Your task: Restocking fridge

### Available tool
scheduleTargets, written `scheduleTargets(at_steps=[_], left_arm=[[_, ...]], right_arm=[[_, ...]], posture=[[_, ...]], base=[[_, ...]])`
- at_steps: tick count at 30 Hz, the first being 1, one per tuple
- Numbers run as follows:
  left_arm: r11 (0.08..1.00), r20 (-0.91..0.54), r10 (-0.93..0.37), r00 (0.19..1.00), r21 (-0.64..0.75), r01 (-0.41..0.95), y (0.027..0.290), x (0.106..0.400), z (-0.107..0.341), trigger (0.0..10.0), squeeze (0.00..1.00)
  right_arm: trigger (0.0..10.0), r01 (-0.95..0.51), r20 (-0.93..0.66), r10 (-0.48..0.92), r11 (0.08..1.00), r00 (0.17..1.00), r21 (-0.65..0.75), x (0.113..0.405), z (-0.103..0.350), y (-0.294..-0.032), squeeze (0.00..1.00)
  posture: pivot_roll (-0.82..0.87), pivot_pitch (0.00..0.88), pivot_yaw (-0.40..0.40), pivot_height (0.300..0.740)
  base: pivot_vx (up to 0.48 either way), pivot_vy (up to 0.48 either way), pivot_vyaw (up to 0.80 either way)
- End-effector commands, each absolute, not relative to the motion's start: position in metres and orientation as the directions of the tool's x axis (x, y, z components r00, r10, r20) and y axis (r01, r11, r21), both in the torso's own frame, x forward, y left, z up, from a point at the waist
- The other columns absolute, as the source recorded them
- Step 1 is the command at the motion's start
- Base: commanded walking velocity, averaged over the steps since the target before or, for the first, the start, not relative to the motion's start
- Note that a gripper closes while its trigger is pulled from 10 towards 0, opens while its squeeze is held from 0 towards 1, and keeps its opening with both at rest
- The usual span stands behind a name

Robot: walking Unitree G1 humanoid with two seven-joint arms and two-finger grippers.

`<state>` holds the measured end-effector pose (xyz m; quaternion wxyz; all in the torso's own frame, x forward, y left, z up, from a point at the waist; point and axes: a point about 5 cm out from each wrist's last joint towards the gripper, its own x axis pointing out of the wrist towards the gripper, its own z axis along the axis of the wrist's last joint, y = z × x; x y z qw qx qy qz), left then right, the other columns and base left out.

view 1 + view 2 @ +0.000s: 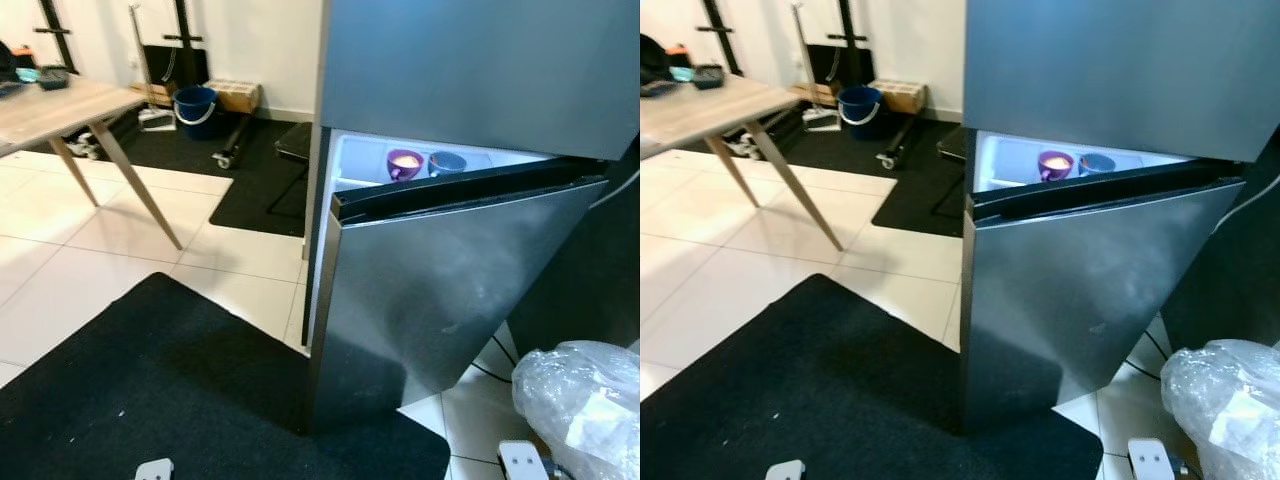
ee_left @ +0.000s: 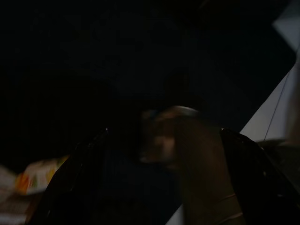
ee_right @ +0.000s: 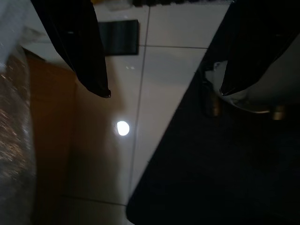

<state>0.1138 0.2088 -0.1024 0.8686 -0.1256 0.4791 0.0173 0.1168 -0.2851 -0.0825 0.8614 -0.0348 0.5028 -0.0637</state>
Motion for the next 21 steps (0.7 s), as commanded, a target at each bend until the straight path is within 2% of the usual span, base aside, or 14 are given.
scheduleTargets(at_steps=[1,21], left_arm=[[0.972,-0.838,-0.087,0.539,-0.189,-0.138,0.2106,0.1133,-0.1022,10.0,0.0],[0.975,-0.837,-0.081,0.542,-0.18,-0.133,0.2125,0.1139,-0.1016,10.0,0.0]], right_arm=[[10.0,0.078,-0.86,-0.145,0.989,0.489,-0.122,0.1198,-0.0823,-0.2836,0.0],[10.0,0.086,-0.869,-0.156,0.988,0.469,-0.131,0.1142,-0.0847,-0.2829,0.0]], posture=[[0.01,0.0,-0.038,0.74],[0.01,0.0,-0.035,0.74]], base=[[0.356,0.0,0.0],[0.355,0.0,0.0]])
